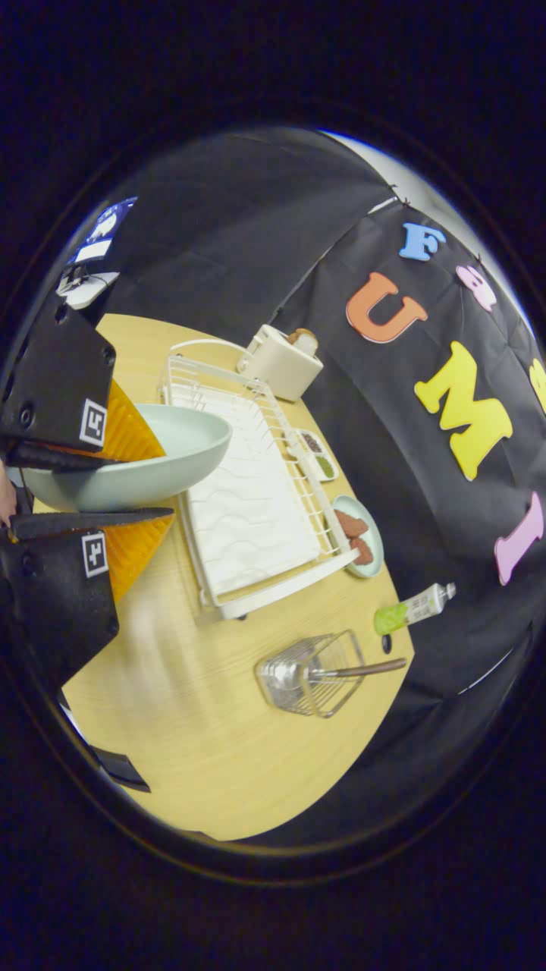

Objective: Take the plate from the dish rack, then take the spoon from the basket and place it into the plate.

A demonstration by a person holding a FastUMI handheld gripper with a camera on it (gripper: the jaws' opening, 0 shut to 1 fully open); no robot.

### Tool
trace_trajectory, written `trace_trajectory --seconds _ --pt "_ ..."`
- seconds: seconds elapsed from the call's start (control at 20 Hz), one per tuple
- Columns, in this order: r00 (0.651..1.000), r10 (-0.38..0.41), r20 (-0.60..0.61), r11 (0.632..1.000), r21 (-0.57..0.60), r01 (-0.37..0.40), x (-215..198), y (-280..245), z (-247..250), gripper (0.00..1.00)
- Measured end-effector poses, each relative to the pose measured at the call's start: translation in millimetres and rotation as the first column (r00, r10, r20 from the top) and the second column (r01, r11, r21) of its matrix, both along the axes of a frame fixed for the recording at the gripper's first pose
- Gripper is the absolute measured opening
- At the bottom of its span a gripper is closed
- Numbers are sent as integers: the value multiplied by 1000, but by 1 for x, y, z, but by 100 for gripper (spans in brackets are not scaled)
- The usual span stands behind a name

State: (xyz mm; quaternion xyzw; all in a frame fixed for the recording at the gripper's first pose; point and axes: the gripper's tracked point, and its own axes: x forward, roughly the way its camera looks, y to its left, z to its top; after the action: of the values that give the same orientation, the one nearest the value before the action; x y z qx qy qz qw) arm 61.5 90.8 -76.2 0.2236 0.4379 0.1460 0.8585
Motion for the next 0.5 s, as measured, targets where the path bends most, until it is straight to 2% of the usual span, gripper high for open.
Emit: trace_trajectory --seconds 0.2,0.5 --pt "997 -26 -71 996 80 31 -25 -7 -52 28" --pt "993 -70 -91 982 168 84 -9 -10 -80 28"
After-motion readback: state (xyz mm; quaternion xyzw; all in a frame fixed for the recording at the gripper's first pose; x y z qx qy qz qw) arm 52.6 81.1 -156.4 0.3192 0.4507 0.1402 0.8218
